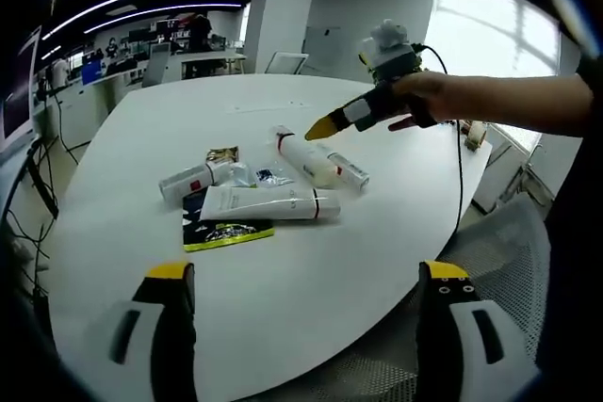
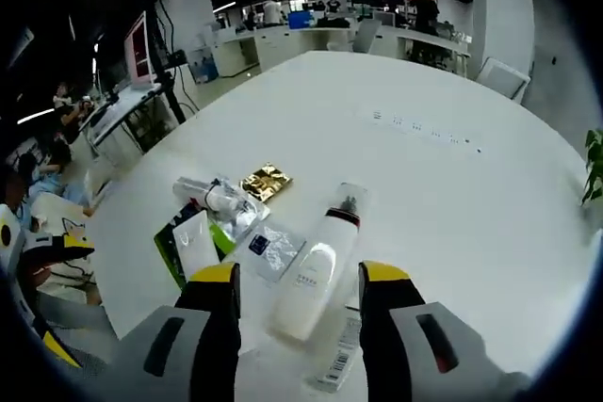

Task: Arrange the skincare products in the storage area until every visible bottle or jar stands upright without overlapping.

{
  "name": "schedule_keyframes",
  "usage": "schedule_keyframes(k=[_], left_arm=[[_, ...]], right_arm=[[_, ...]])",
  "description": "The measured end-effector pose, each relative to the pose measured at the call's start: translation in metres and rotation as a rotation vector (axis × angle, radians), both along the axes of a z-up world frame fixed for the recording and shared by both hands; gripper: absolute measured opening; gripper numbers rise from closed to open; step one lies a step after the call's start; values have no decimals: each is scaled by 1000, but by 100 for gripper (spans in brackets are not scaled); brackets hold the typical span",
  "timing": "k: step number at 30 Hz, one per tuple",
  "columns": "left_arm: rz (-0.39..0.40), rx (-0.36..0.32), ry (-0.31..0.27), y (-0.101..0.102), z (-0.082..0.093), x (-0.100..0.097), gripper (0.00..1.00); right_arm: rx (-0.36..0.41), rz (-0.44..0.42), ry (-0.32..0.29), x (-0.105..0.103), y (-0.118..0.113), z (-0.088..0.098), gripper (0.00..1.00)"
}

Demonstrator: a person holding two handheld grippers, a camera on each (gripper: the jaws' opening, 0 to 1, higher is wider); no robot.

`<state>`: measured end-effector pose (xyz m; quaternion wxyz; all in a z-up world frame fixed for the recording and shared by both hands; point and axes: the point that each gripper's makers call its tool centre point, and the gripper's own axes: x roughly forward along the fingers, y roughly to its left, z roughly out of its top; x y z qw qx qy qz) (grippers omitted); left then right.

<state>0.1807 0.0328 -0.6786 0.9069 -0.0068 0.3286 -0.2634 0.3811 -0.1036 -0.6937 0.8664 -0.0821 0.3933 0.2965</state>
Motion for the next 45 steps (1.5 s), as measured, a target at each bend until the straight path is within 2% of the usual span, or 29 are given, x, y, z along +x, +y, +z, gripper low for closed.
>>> schedule_keyframes(k=[5,6,9,15,23,25,26,31,33,36,38,42,45], left_arm=[[1,-4,4,0,-1,0,92],[-1,-4,6,0,-1,0,92],[4,-7,12,1,-2,0,92],[2,-13,24,0,-3,-1,92],[9,-19,41,0,-6,0,91],[11,-21,43,1,-6,0,91],[11,-21,44,1,-6,0,91],[15,-23,50,2,-7,0,91],[16,-24,51,2,-8,0,91],[18,-25,57,2,-8,0,91],[17,-25,60,2,-9,0,91],[17,-25,68,2,-11,0,91],[20,-25,72,3,-11,0,91]], right_arm=[[-2,-30,61,9,0,-9,46],[-8,-34,73,16,-1,-15,46],[-18,-45,102,21,-1,-24,45],[-27,-64,140,30,3,-36,44],[-59,-74,155,39,9,-48,41],[-81,-82,161,47,6,-56,40],[-92,-85,161,47,3,-53,39],[-104,-95,175,56,1,-66,40],[-95,-109,185,55,1,-65,42],[-92,-112,183,58,4,-67,39],[-115,-125,164,62,3,-68,39],[-110,-130,179,60,6,-70,39],[-145,-117,162,60,6,-71,38]])
